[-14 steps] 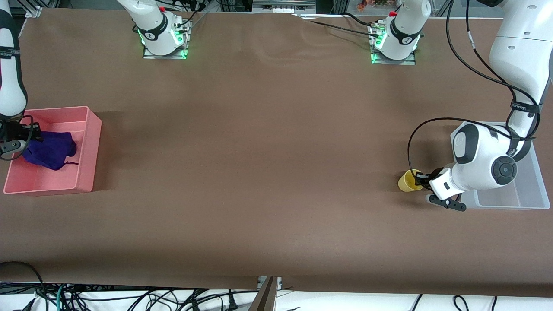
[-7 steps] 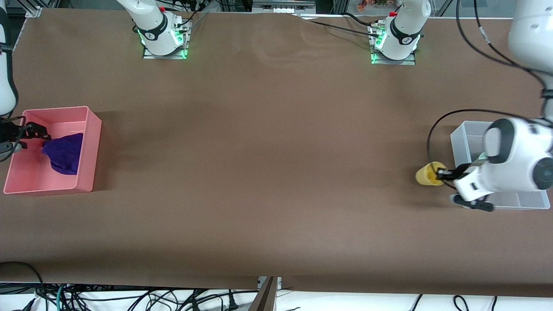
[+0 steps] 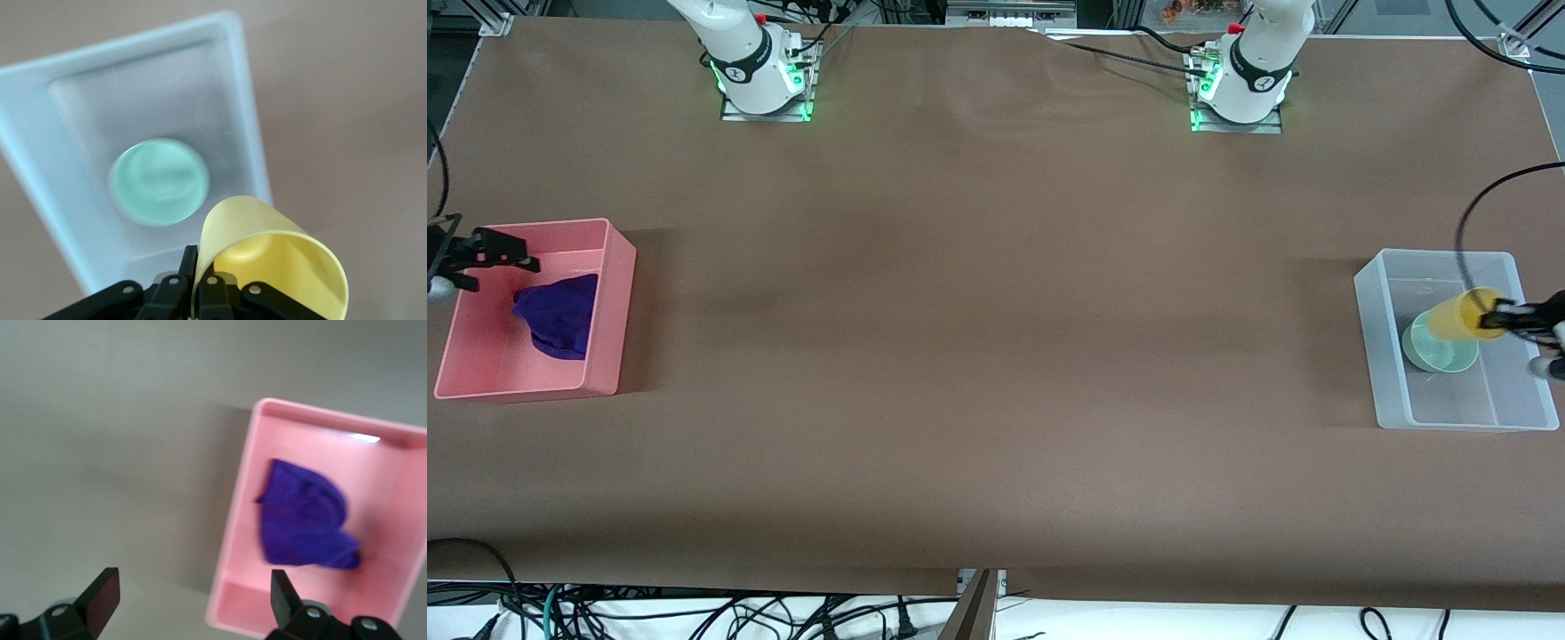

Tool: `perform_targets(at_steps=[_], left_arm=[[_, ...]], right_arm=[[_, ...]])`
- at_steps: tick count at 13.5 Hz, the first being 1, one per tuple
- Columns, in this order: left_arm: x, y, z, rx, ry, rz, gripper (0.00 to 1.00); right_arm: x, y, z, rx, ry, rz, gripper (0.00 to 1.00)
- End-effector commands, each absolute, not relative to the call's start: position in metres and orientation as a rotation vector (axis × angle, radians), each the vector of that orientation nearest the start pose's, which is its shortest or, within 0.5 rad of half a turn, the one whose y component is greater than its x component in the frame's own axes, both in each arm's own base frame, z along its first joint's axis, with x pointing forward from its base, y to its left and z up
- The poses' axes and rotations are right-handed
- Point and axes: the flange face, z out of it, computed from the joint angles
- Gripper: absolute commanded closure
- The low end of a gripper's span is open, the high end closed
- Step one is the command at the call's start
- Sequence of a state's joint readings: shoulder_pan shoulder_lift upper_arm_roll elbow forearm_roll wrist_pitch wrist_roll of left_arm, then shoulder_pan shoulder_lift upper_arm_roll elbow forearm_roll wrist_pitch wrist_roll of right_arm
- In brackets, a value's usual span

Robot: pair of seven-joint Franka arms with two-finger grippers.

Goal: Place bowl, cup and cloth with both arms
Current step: 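Lift the yellow cup and lower it into the green bowl with the left gripper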

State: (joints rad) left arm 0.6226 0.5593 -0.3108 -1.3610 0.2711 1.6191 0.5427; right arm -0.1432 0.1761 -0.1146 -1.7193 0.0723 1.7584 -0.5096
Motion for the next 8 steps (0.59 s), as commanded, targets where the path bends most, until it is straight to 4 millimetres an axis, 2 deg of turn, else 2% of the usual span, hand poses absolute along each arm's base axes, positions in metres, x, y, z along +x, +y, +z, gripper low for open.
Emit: perform_targets(at_steps=[1, 3, 4, 6, 7, 8], left_arm=[[0.609, 0.306, 0.344, -3.088, 0.472, 0.461, 1.00], [0.596, 0.313, 0.307, -3.084, 0.479, 0.389, 1.00], [0.591, 0.313, 0.292, -3.088, 0.483, 0.367, 1.00], [0.585, 0.307, 0.270, -3.092, 0.502, 0.339, 1.00], [0.580, 0.310, 0.262, -3.094, 0.499, 0.338, 1.00], [0.578, 0.312, 0.258, -3.097, 0.500, 0.338, 1.00]], right_arm=[[0.569, -0.062, 0.521, -3.106, -0.205, 0.171, 0.00], [0.562, -0.004, 0.548, -3.151, -0.048, 0.152, 0.00], [0.560, 0.011, 0.556, -3.148, 0.021, 0.156, 0.00], [0.554, 0.045, 0.569, -3.156, -0.033, 0.162, 0.00], [0.551, 0.055, 0.576, -3.156, -0.062, 0.157, 0.00], [0.550, 0.058, 0.577, -3.151, -0.076, 0.165, 0.00]])
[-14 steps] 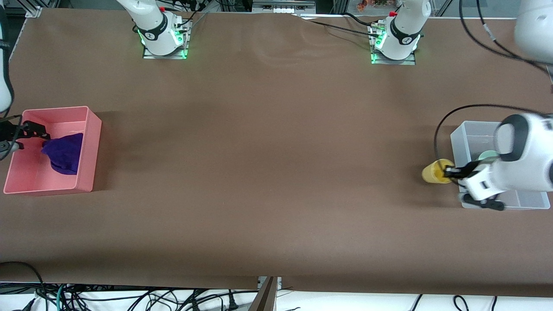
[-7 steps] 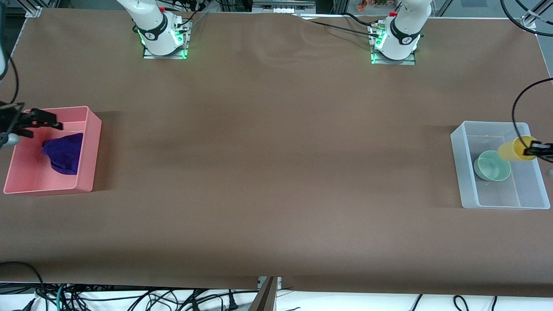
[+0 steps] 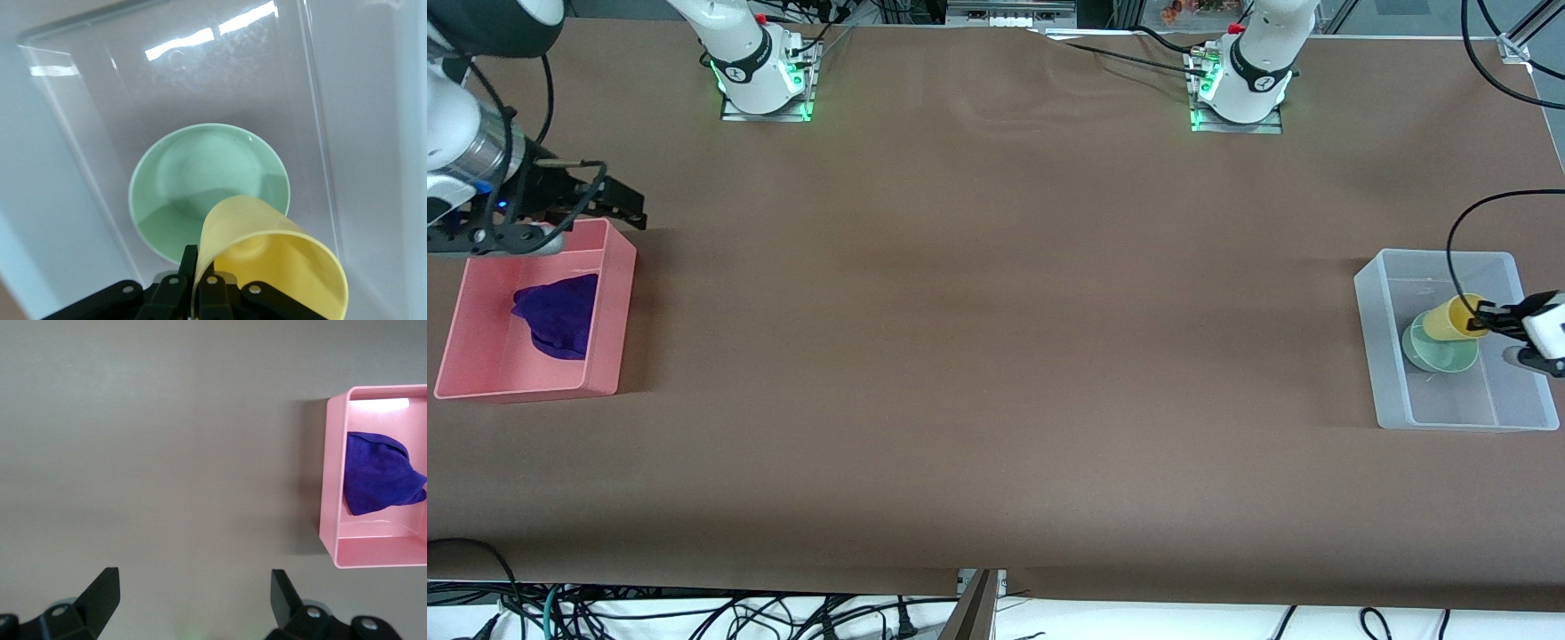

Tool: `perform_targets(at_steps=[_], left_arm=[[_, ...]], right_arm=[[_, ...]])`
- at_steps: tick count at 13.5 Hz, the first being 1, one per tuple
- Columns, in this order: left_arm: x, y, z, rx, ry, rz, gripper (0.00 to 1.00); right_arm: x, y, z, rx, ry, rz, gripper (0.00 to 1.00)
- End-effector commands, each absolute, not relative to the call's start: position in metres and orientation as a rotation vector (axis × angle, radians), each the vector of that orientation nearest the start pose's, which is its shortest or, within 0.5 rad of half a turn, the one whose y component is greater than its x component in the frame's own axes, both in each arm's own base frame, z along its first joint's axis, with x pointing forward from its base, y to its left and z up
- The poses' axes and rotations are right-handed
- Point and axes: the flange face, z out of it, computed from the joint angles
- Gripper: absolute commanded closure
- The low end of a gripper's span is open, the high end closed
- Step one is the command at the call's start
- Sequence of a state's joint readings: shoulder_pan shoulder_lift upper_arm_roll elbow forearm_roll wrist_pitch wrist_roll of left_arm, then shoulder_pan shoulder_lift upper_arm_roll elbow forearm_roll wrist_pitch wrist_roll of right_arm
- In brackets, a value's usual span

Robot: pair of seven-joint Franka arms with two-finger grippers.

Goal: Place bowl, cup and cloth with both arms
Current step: 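Lift the yellow cup and lower it into the green bowl with the left gripper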

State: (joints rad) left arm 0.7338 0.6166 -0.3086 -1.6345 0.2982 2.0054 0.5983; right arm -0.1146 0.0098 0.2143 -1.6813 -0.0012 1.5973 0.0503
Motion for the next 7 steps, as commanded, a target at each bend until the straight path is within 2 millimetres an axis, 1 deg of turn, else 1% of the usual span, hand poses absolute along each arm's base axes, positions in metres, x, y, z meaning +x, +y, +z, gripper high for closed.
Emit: perform_targets(at_steps=[1, 2, 3, 4, 5, 6, 7], left_arm=[[0.577, 0.312, 0.253, -3.102, 0.500, 0.347, 1.00], [0.577, 0.313, 0.250, -3.107, 0.498, 0.350, 1.00], [0.577, 0.313, 0.250, -3.108, 0.497, 0.347, 0.67], [0.579, 0.312, 0.251, -3.105, 0.501, 0.346, 0.34], [0.581, 0.311, 0.253, -3.100, 0.506, 0.339, 0.32], [0.585, 0.310, 0.257, -3.094, 0.510, 0.327, 0.23], [0.587, 0.311, 0.262, -3.089, 0.508, 0.314, 0.00]], right_arm=[[0.551, 0.052, 0.583, -3.143, -0.061, 0.154, 0.00], [0.555, 0.035, 0.598, -3.135, -0.017, 0.092, 0.00], [0.557, 0.021, 0.604, -3.130, 0.026, 0.068, 0.00], [0.556, 0.016, 0.605, -3.133, 0.029, 0.072, 0.00], [0.556, 0.013, 0.607, -3.147, 0.024, 0.065, 0.00], [0.557, 0.013, 0.607, -3.145, 0.017, 0.062, 0.00], [0.556, 0.012, 0.612, -3.146, 0.012, 0.062, 0.00]])
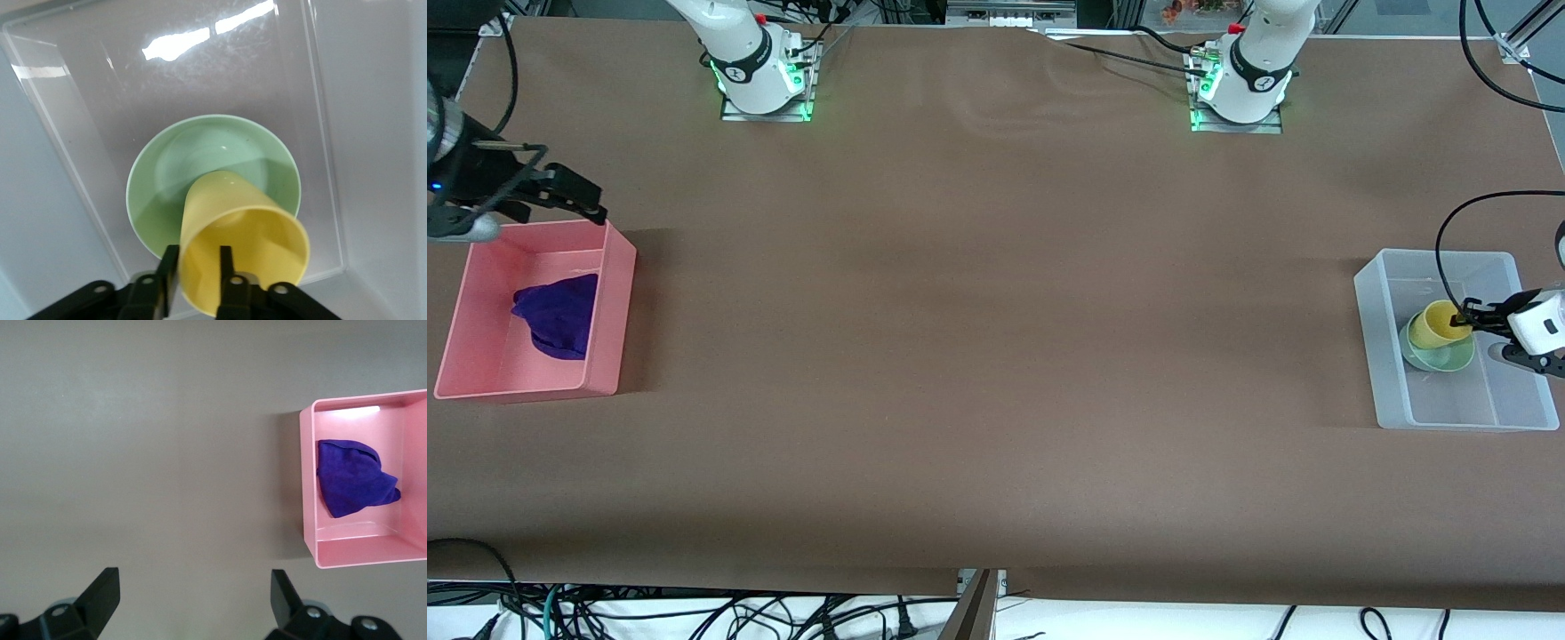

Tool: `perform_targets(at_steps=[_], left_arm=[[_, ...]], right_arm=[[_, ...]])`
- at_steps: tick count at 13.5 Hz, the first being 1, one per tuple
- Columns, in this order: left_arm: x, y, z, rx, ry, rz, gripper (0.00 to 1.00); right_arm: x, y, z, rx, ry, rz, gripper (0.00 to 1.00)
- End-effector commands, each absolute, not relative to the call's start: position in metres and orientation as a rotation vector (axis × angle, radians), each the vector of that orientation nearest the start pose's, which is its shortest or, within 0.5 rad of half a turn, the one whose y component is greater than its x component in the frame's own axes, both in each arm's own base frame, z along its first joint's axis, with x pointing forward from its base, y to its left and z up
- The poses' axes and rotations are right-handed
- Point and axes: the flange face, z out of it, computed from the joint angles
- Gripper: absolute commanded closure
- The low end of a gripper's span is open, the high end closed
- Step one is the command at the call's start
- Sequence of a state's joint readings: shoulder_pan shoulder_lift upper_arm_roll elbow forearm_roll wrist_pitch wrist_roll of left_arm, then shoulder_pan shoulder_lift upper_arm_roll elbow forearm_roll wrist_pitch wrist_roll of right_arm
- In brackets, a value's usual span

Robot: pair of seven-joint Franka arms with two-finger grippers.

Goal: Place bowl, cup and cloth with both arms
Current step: 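Lift the yellow cup and lower it into the green bowl with the left gripper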

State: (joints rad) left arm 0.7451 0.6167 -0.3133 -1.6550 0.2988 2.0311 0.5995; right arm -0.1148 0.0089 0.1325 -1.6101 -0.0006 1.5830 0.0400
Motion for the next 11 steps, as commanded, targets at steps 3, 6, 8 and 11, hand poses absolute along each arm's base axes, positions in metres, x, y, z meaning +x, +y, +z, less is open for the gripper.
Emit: perform_targets(at_steps=[3, 6, 8, 11], left_arm=[[0.593, 0.309, 0.285, -3.070, 0.513, 0.276, 0.00], [0.598, 0.295, 0.335, -3.049, 0.521, 0.231, 0.00], [0.610, 0.265, 0.391, -3.031, 0.569, 0.207, 0.00], [0.627, 0.207, 0.471, -3.092, 0.641, 0.242, 0.00]], right_arm=[[0.553, 0.010, 0.614, -3.148, 0.017, 0.094, 0.00], [0.557, -0.004, 0.608, -3.142, 0.041, 0.103, 0.00], [0.558, -0.005, 0.608, -3.143, 0.039, 0.099, 0.00], [0.558, -0.004, 0.608, -3.144, 0.046, 0.099, 0.00]])
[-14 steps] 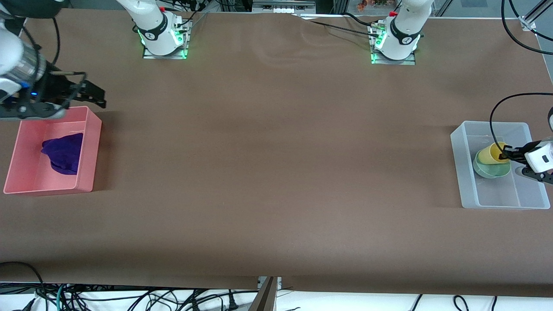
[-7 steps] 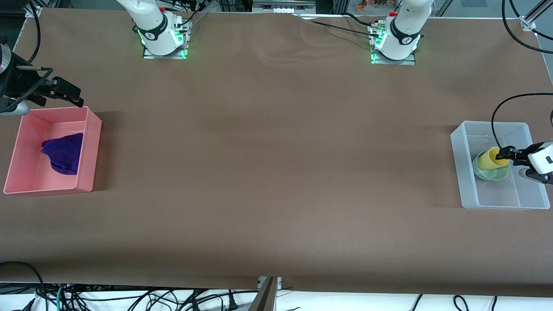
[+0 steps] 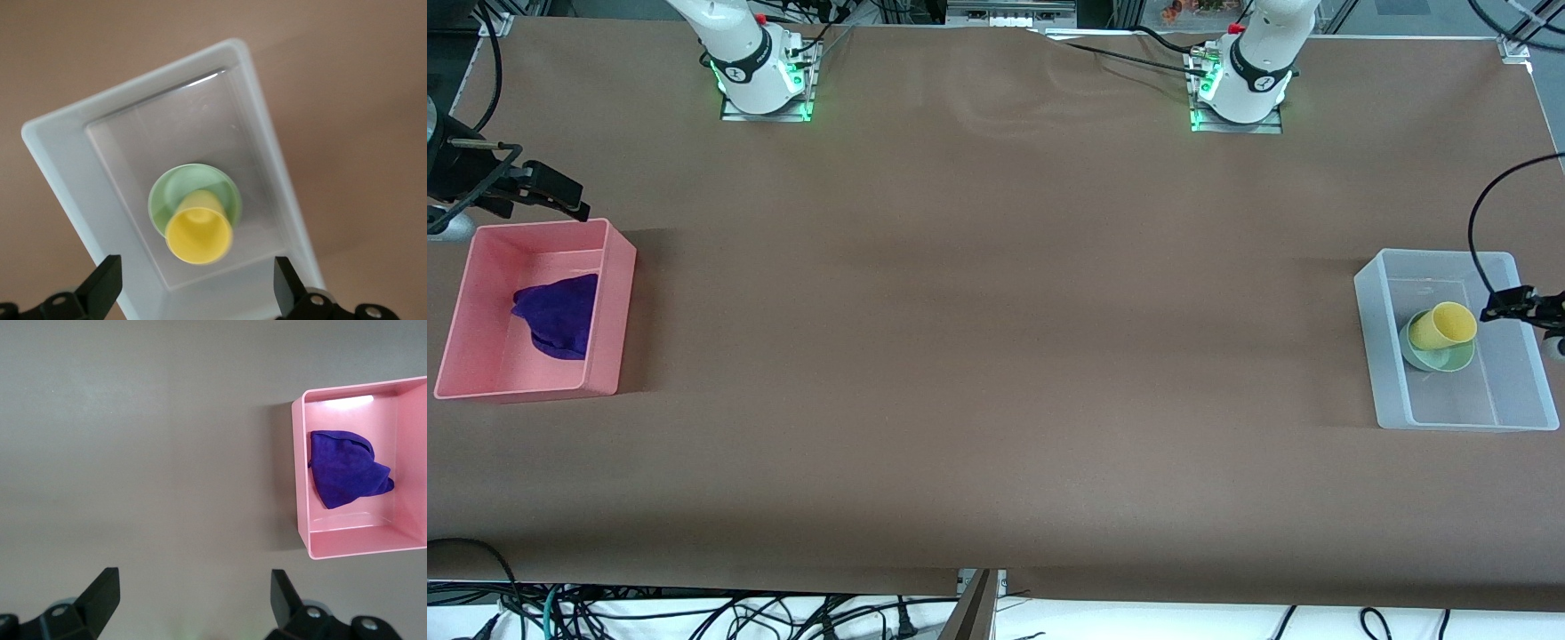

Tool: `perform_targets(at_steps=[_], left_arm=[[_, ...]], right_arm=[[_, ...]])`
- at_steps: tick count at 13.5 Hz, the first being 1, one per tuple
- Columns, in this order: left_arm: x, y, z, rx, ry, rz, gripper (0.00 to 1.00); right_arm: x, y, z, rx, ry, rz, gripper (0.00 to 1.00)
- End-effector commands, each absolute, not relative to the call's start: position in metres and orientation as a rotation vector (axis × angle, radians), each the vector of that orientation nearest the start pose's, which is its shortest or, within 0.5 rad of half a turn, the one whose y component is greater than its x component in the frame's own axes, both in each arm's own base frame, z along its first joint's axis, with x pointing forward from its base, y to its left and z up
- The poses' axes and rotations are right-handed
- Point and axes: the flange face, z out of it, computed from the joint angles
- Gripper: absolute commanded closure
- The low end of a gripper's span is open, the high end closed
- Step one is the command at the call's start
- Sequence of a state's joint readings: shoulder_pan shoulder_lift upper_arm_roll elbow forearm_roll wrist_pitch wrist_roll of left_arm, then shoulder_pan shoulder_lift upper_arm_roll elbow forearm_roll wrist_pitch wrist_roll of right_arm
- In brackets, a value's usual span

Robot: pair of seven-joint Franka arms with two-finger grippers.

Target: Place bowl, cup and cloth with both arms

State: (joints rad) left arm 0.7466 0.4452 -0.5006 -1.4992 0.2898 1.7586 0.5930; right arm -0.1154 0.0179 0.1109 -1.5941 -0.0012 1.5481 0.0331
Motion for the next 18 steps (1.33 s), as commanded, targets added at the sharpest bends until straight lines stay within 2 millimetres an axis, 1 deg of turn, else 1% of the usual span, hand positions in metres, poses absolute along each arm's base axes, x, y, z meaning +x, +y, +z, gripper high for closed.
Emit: perform_targets(at_steps=[1, 5, 6, 7, 8, 10, 12, 13, 14, 16, 17, 18], left_arm=[[0.631, 0.181, 0.486, -3.100, 0.651, 0.258, 0.00], [0.629, 0.090, 0.531, -3.122, 0.590, 0.294, 0.00], [0.624, 0.072, 0.550, -3.105, 0.581, 0.257, 0.00], [0.620, 0.041, 0.562, -3.070, 0.631, 0.243, 0.00], [0.615, 0.024, 0.569, -3.053, 0.645, 0.235, 0.00], [0.605, 0.007, 0.574, -3.085, 0.604, 0.244, 0.00], [0.587, -0.008, 0.575, -3.081, 0.567, 0.253, 0.00], [0.578, -0.011, 0.575, -3.098, 0.533, 0.225, 0.00], [0.567, -0.019, 0.574, -3.093, 0.487, 0.199, 0.00], [0.546, -0.038, 0.566, -3.092, 0.345, 0.150, 0.00], [0.541, -0.036, 0.568, -3.096, 0.276, 0.125, 0.00], [0.539, -0.031, 0.568, -3.106, 0.242, 0.120, 0.00]], right_arm=[[0.559, -0.004, 0.607, -3.143, 0.046, 0.101, 0.00], [0.560, -0.006, 0.608, -3.143, 0.043, 0.094, 0.00], [0.560, -0.008, 0.608, -3.143, 0.048, 0.094, 0.00], [0.561, -0.009, 0.607, -3.141, 0.051, 0.096, 0.00], [0.560, -0.009, 0.608, -3.143, 0.048, 0.094, 0.00], [0.561, -0.009, 0.607, -3.142, 0.048, 0.096, 0.00], [0.561, -0.009, 0.607, -3.142, 0.051, 0.096, 0.00], [0.561, -0.008, 0.607, -3.142, 0.048, 0.096, 0.00], [0.561, -0.008, 0.607, -3.142, 0.048, 0.096, 0.00], [0.561, -0.009, 0.607, -3.142, 0.053, 0.096, 0.00], [0.561, -0.008, 0.607, -3.142, 0.051, 0.096, 0.00], [0.561, -0.008, 0.607, -3.142, 0.051, 0.096, 0.00]])
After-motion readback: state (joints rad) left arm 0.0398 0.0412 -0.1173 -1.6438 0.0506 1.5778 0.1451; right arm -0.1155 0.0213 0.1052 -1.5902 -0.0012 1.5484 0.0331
